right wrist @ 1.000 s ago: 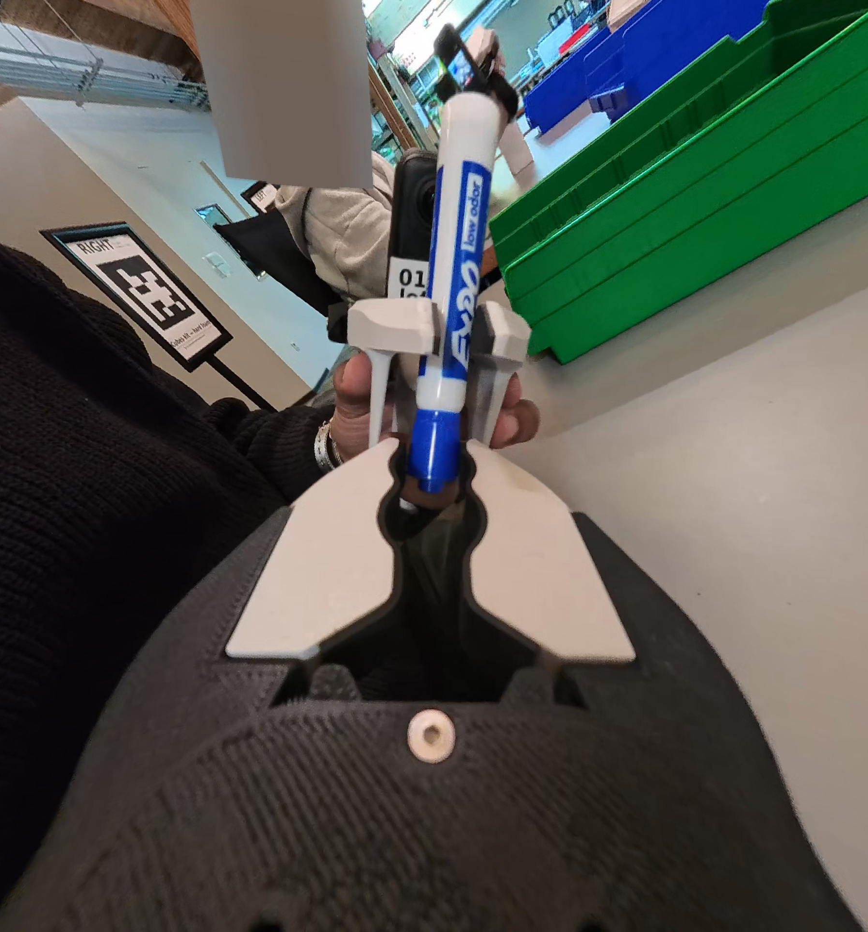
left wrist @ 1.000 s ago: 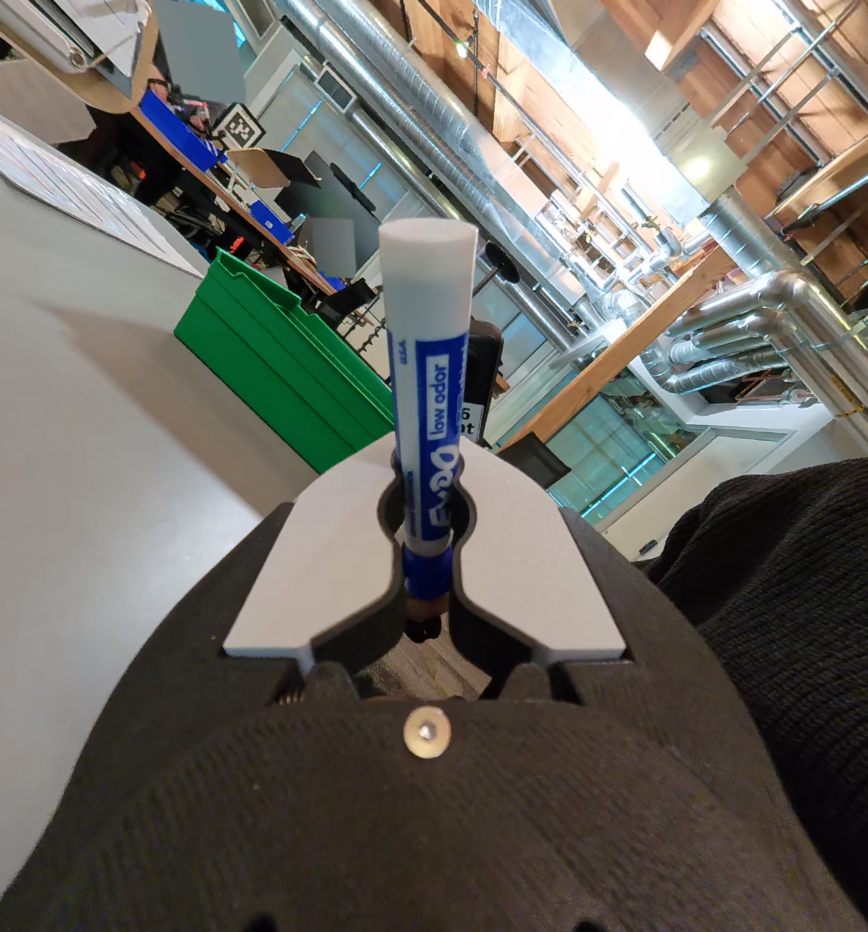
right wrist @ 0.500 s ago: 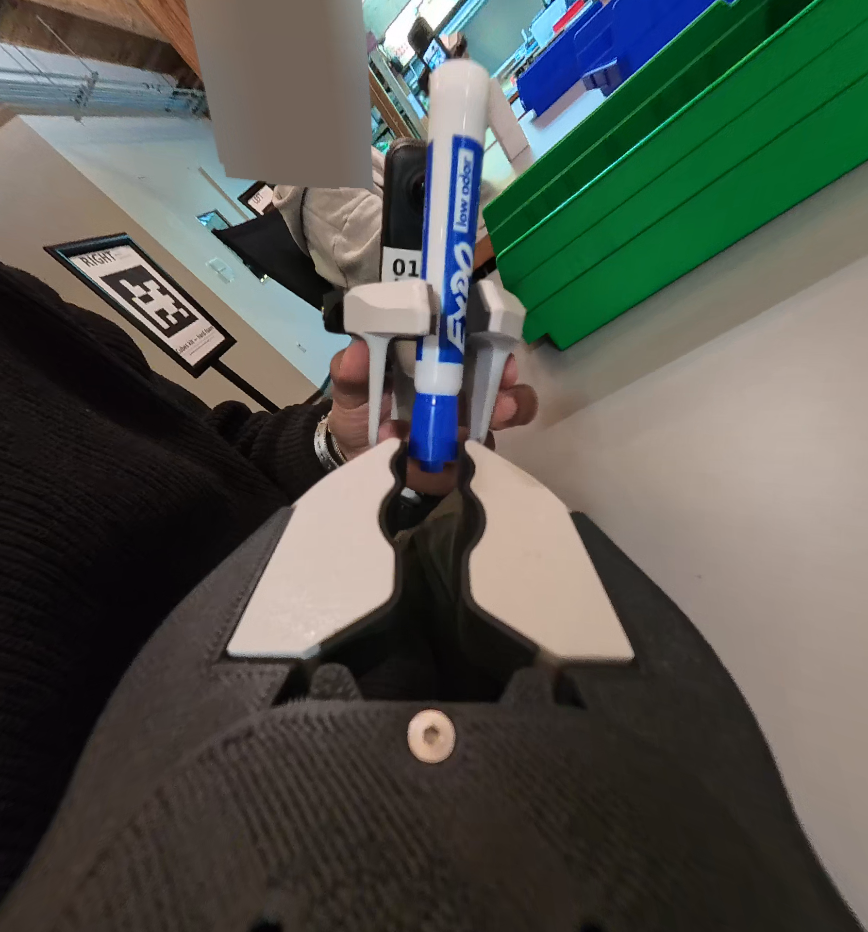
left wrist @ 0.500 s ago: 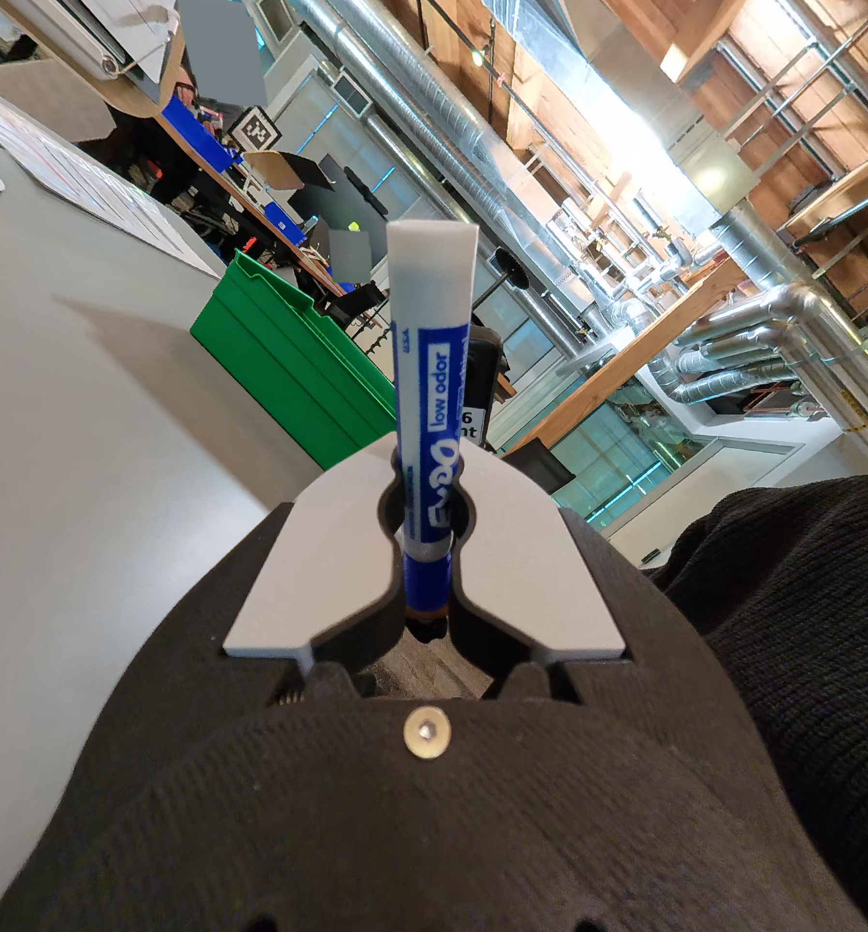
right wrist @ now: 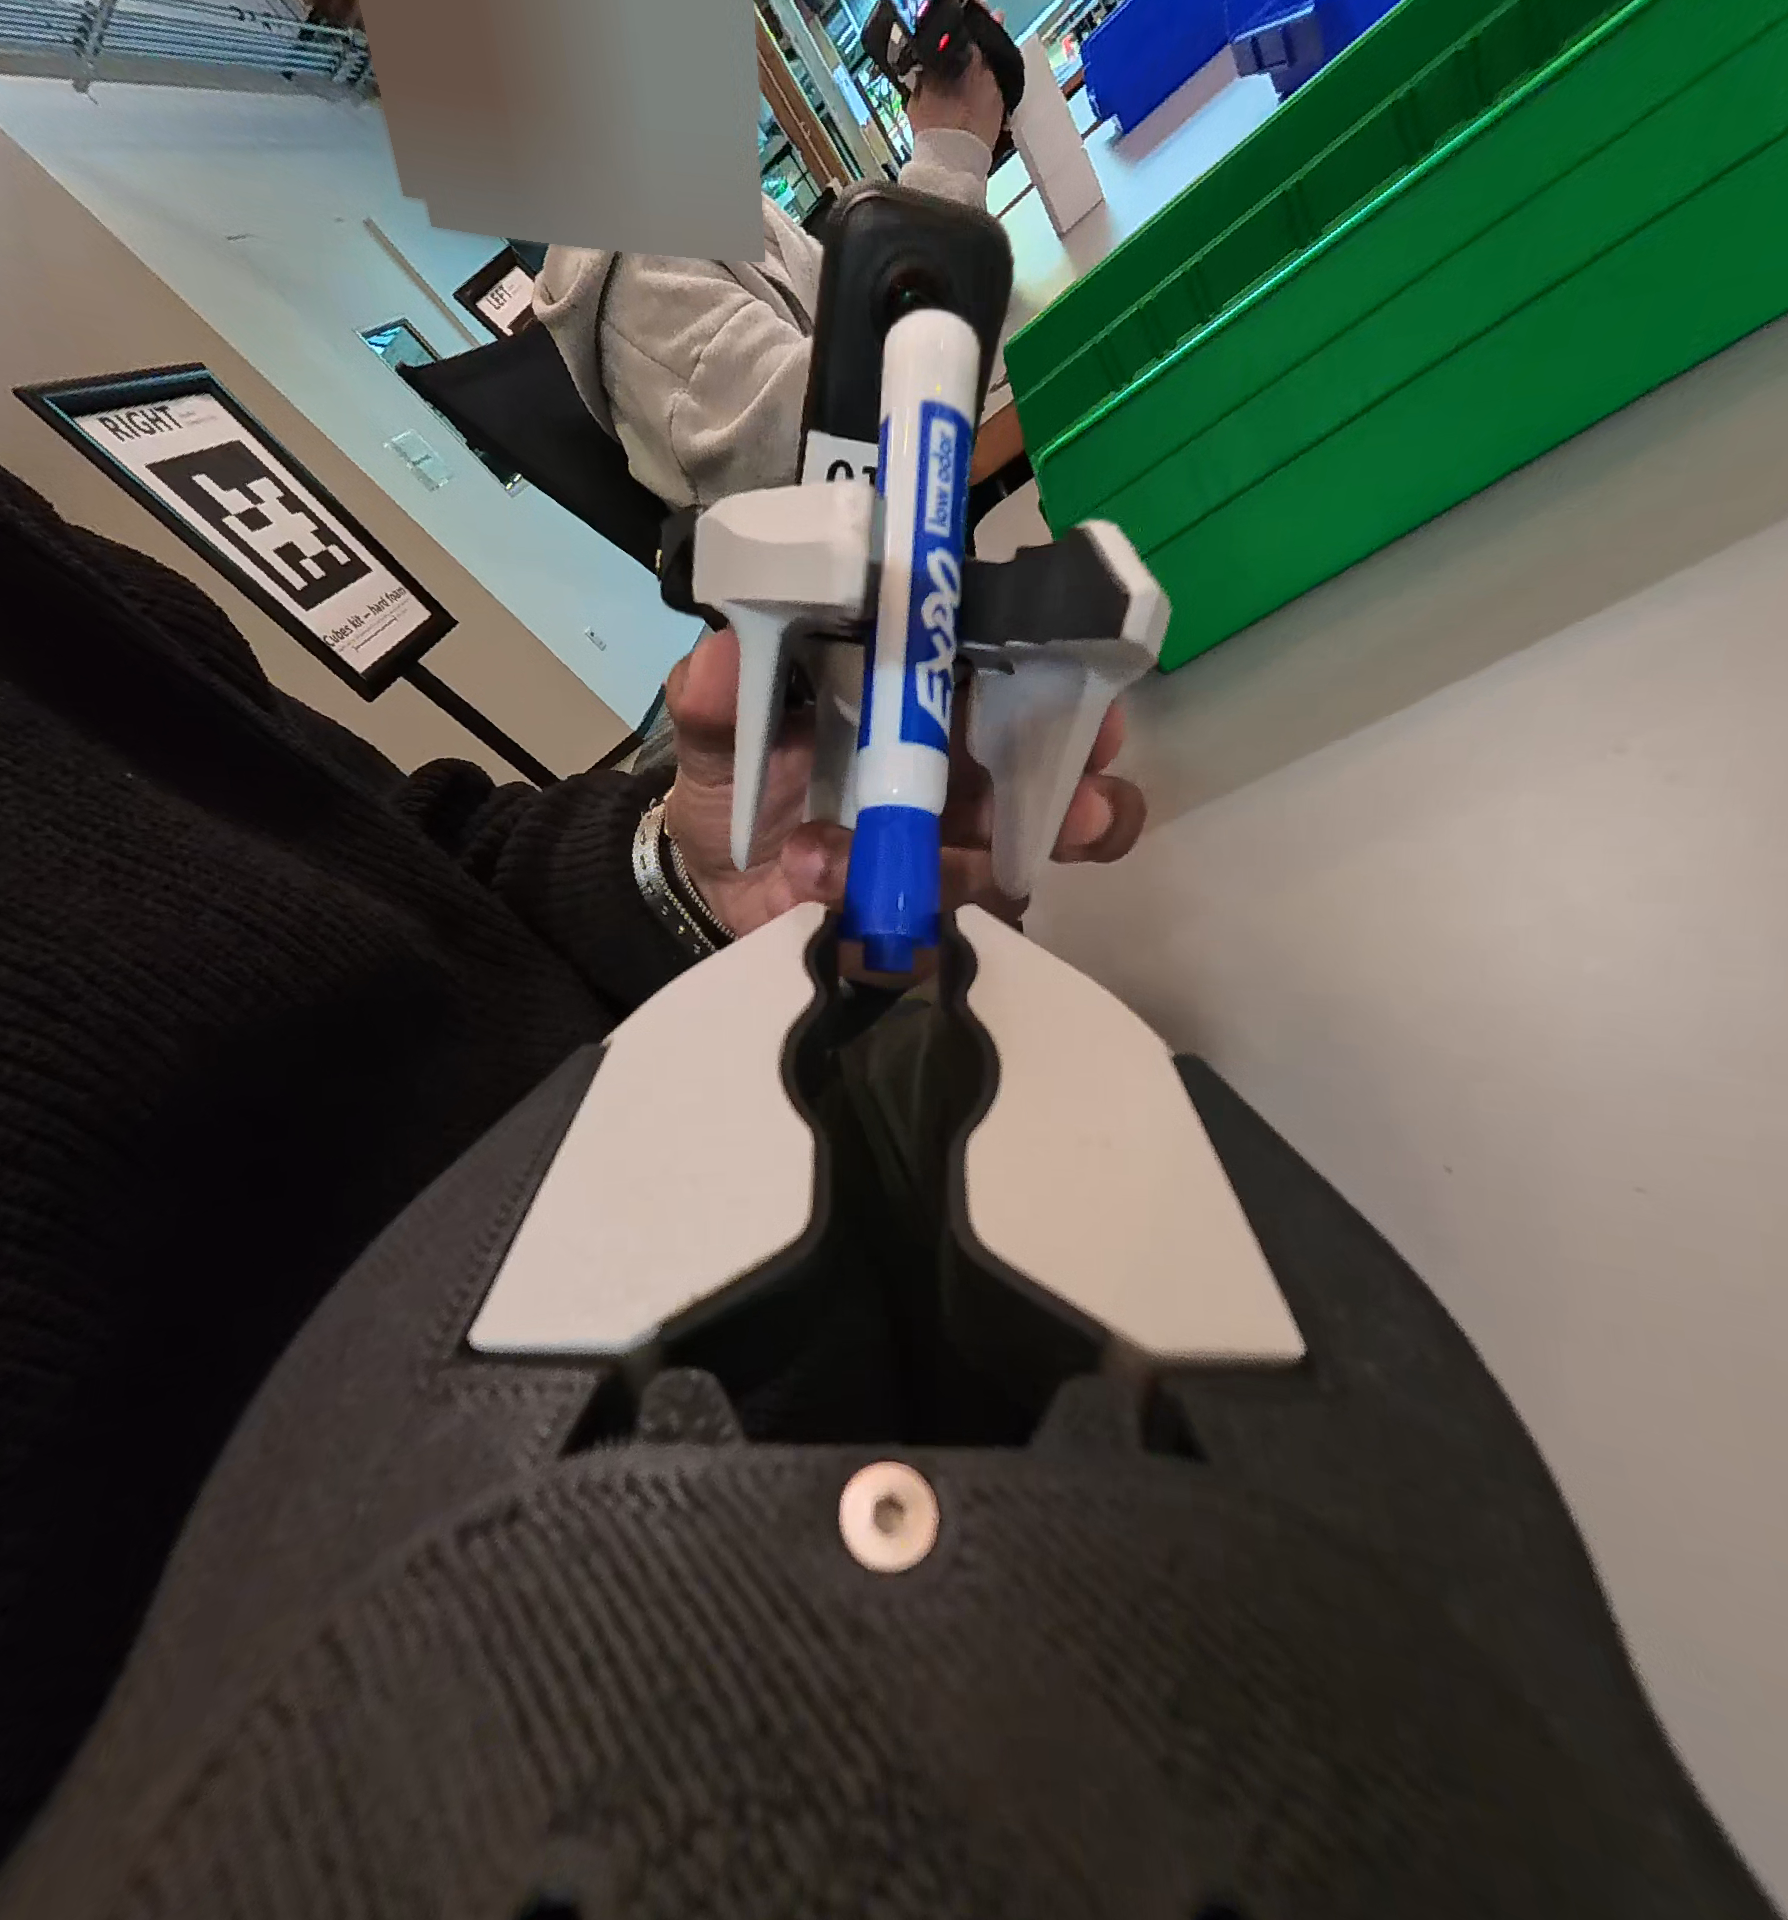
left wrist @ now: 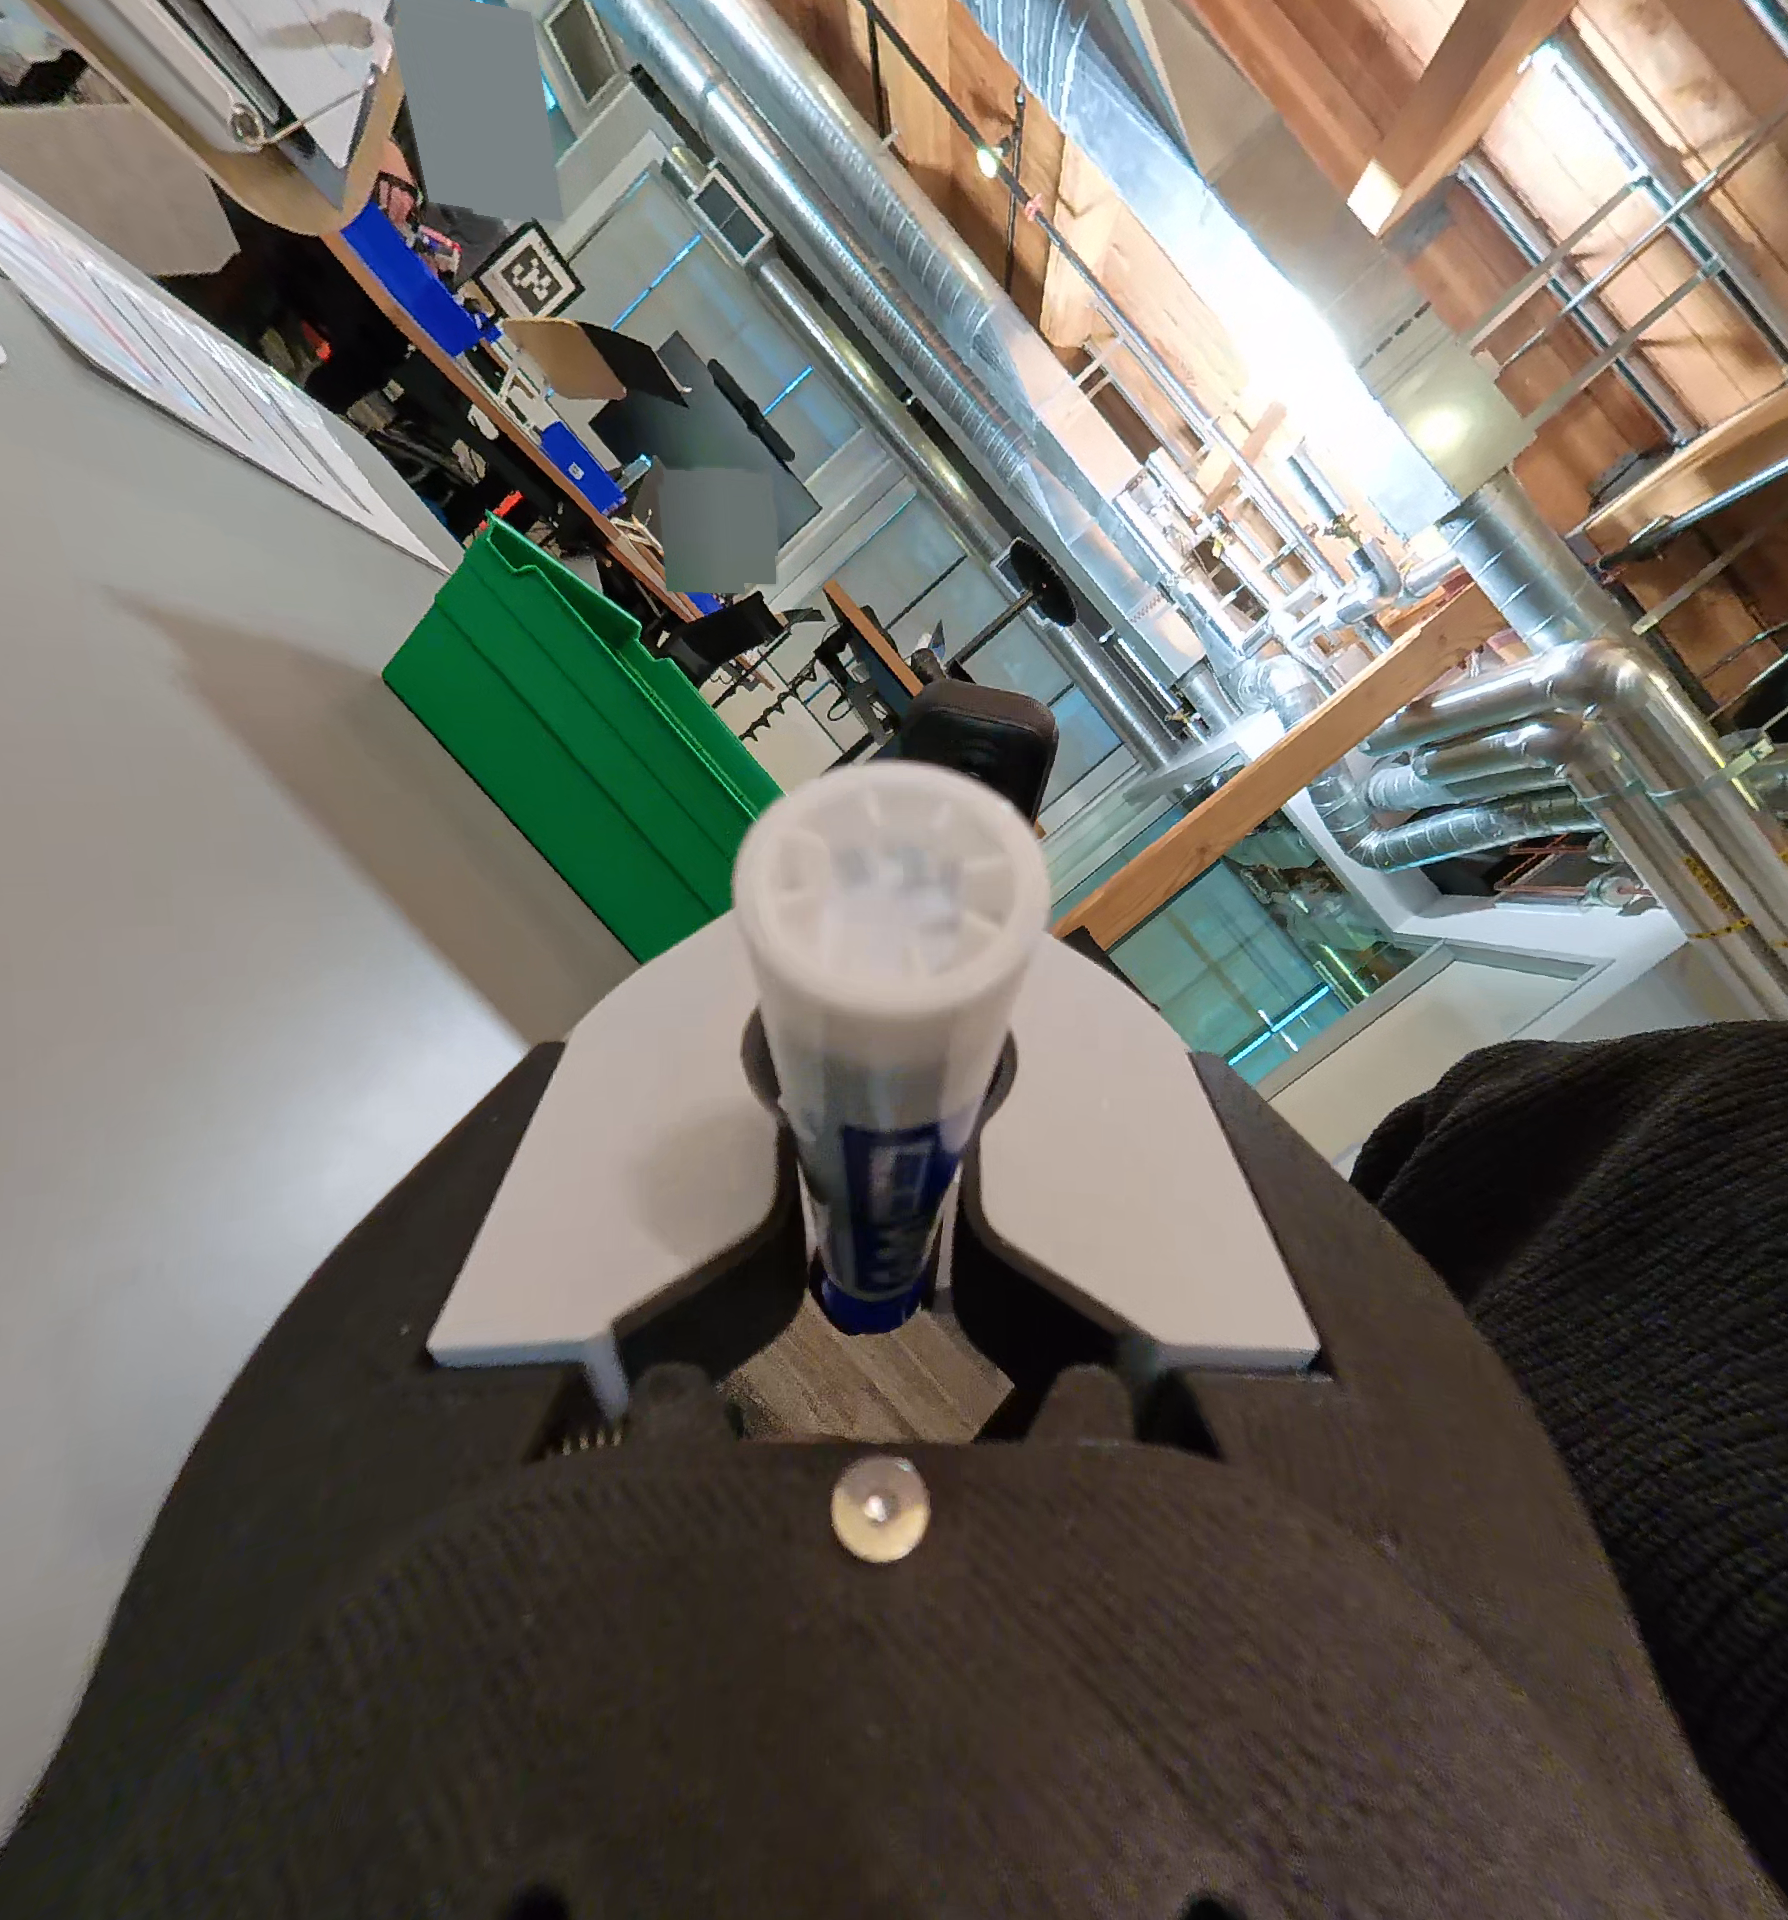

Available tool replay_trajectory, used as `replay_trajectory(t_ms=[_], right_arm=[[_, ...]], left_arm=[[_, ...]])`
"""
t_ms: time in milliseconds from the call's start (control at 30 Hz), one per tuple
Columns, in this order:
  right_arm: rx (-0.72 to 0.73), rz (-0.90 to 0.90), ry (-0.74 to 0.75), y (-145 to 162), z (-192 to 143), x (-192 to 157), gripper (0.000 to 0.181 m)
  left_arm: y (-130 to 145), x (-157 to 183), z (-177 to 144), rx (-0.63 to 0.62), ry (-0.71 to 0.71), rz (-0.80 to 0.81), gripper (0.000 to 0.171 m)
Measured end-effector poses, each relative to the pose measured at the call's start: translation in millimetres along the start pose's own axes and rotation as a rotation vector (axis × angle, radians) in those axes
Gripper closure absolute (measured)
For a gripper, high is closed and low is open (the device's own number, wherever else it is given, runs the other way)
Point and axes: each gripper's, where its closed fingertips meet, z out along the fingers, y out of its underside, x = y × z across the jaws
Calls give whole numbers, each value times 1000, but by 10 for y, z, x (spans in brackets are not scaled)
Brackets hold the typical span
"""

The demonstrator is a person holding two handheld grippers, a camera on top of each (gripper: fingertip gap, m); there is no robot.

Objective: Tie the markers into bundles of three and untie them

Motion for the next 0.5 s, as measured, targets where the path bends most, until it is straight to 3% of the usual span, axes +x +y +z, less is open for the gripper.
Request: replay_trajectory(t_ms=[233,500], right_arm=[[-48,3,-16,90,39,-16,162],[-43,42,-65,101,83,-86,162]], left_arm=[[78,14,37,-51,0,17,144],[406,64,142,-228,21,32,135]])
